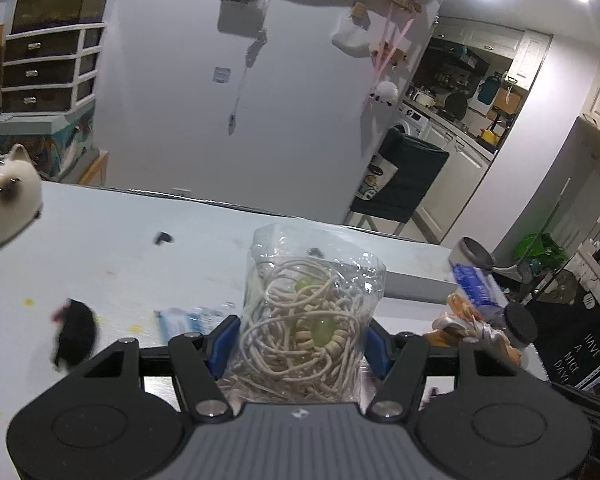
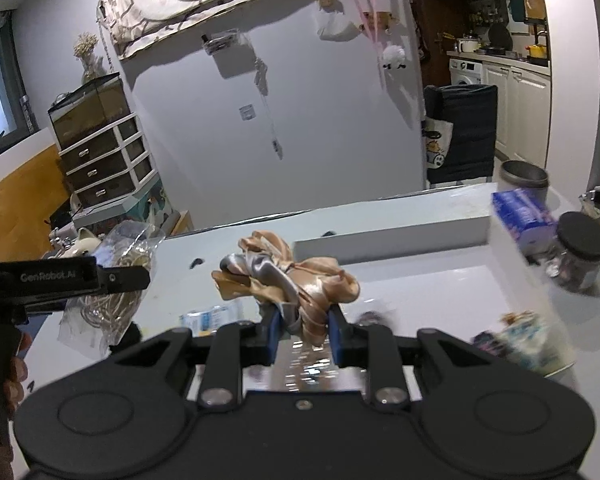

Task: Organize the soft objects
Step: 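Lift both held items and carry them toward the white tray, then lower both items into the white tray and open both tools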

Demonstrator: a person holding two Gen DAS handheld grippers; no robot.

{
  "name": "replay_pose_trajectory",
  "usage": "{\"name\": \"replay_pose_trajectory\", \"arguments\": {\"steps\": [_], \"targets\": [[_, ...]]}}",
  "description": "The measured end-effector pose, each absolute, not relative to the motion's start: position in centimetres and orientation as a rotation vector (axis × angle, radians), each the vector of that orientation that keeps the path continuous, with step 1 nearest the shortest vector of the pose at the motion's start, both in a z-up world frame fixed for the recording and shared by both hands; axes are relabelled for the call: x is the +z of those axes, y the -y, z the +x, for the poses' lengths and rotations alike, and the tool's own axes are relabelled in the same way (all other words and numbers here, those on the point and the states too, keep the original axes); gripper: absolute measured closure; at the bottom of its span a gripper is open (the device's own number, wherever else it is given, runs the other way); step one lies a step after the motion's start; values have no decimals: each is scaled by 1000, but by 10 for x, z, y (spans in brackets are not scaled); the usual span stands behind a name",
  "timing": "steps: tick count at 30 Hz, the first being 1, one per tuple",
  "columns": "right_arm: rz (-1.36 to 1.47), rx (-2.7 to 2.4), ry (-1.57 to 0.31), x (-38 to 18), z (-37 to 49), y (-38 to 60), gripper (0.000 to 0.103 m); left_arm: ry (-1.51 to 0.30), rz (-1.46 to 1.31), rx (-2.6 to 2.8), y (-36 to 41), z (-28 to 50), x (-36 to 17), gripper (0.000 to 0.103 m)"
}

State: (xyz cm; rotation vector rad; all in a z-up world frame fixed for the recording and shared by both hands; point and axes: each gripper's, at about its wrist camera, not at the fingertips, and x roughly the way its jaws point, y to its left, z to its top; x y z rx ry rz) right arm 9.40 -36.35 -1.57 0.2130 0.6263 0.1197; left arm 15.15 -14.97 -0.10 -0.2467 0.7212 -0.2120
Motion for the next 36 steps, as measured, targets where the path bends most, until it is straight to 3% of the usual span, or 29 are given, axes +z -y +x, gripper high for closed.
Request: {"name": "replay_pose_trajectory", "arguments": {"steps": [12,22,27,36], "targets": [[187,122,-637,-23,108,479,78,-730,-295,-247,259,171,-9,39],[145,146,-697,-44,139,542,78,-808,-333,-271,305,217,-31,39],[157,155,-726,-57,158,552,78,-809,-182,-349,319,262,-44,39],[122,219,-778,-74,186,552,78,-881,348,-677,344,332,-87,39]]}}
